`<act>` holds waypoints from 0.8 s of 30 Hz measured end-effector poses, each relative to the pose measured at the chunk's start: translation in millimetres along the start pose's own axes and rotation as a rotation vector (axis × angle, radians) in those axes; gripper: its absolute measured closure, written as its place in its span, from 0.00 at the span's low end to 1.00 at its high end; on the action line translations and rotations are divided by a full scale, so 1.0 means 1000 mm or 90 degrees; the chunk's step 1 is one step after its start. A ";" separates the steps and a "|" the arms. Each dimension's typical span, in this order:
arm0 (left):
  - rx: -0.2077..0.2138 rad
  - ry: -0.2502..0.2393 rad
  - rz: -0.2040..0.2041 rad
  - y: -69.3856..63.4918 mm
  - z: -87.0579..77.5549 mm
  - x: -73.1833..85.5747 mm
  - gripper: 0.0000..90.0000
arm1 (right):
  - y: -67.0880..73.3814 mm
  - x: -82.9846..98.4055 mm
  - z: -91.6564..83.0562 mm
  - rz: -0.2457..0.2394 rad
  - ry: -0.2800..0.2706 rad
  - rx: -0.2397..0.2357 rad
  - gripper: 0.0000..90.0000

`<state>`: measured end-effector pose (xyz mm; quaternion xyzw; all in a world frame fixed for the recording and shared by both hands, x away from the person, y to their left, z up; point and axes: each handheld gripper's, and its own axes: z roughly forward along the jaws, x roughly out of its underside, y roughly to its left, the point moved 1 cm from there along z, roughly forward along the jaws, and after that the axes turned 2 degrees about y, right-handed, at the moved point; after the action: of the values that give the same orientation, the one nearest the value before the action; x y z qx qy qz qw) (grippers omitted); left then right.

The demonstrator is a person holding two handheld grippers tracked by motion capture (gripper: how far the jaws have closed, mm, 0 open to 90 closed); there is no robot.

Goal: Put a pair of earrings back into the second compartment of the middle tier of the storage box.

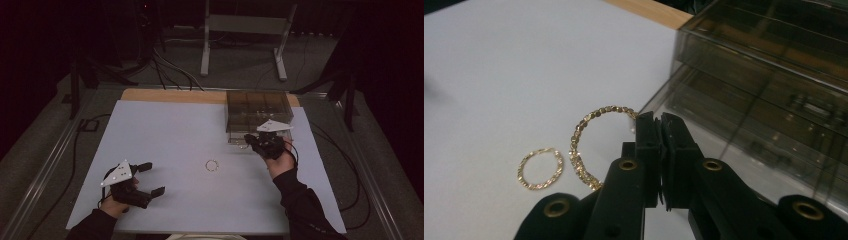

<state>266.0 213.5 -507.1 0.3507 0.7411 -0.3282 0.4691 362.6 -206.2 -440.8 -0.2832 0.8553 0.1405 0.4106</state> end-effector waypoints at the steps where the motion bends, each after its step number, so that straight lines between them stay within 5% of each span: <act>1: 0.000 -0.001 0.000 0.000 0.000 0.000 0.01 | -0.003 0.000 0.000 0.003 -0.001 0.003 0.98; 12: 0.001 -0.001 0.001 -0.001 0.000 0.000 0.01 | -0.028 -0.008 0.000 0.016 -0.002 0.060 0.97; 24: 0.003 -0.002 0.002 -0.001 -0.001 -0.001 0.01 | -0.051 -0.012 0.017 0.049 0.015 0.090 0.97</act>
<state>264.9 213.4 -506.0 0.3524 0.7390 -0.3299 0.4700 409.8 -234.8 -442.0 -0.2218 0.8781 0.0920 0.4138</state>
